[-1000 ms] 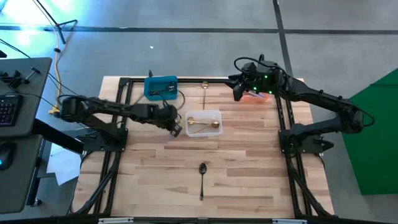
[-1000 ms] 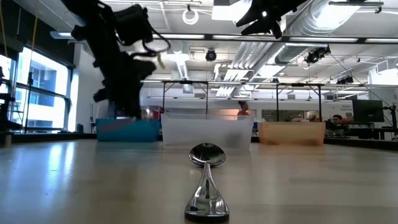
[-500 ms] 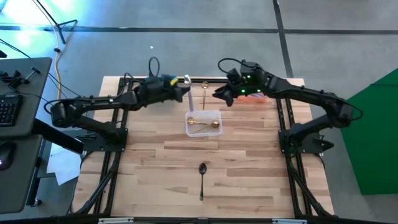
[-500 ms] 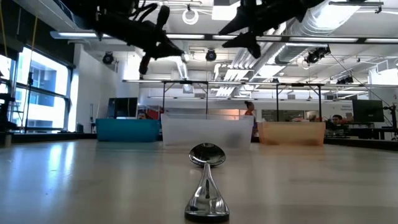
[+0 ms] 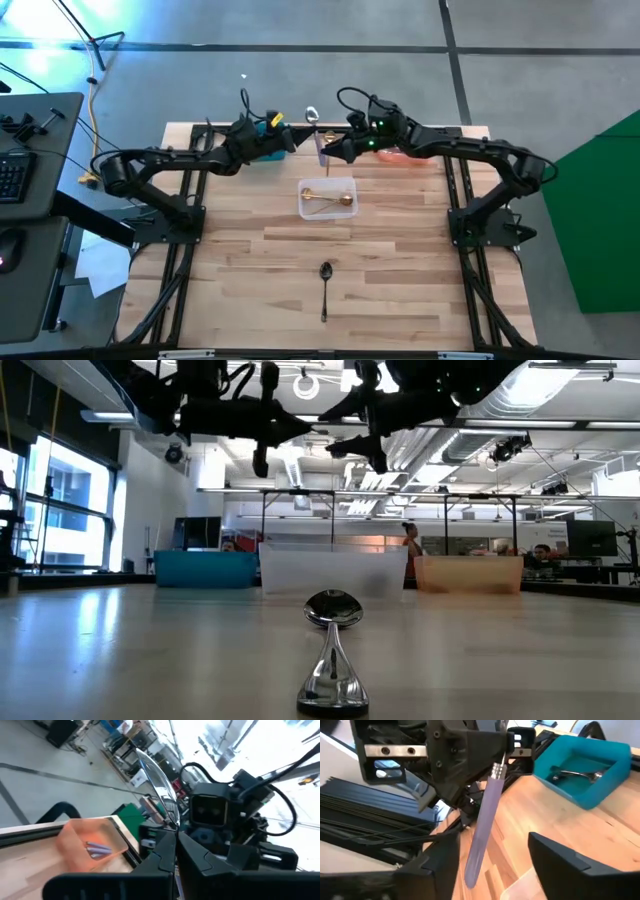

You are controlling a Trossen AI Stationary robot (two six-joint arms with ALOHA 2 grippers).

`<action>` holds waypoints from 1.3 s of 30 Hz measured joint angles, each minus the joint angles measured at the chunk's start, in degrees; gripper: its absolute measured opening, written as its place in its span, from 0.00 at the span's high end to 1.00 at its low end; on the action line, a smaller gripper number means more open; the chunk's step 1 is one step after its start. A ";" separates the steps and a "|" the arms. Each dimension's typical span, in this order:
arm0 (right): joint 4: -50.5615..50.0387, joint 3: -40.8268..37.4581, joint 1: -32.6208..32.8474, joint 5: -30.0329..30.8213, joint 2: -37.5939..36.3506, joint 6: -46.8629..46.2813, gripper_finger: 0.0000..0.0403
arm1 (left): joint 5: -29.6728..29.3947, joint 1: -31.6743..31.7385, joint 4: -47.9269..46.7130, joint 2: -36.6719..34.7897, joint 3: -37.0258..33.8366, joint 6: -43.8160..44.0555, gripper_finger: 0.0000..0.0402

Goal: Sort silverware by color (type)
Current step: Put the purple spoon into the orange bin

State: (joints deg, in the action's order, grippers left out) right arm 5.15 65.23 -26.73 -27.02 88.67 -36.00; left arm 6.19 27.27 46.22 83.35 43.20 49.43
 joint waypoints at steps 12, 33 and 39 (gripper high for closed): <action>6.99 0.00 -0.29 -2.18 1.07 -1.09 0.58 | 0.74 -0.02 2.62 0.61 0.00 0.96 1.00; 7.65 -0.07 -3.19 -6.08 0.59 -0.69 0.98 | 1.33 0.09 4.50 0.48 0.20 2.89 0.99; 6.92 -0.03 -3.85 -5.44 -1.87 1.57 0.98 | 2.29 0.09 2.60 0.72 -0.03 2.86 0.92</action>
State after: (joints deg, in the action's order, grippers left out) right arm 12.07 65.20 -30.58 -32.47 86.80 -34.43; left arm 8.48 27.35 48.82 84.07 43.17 52.29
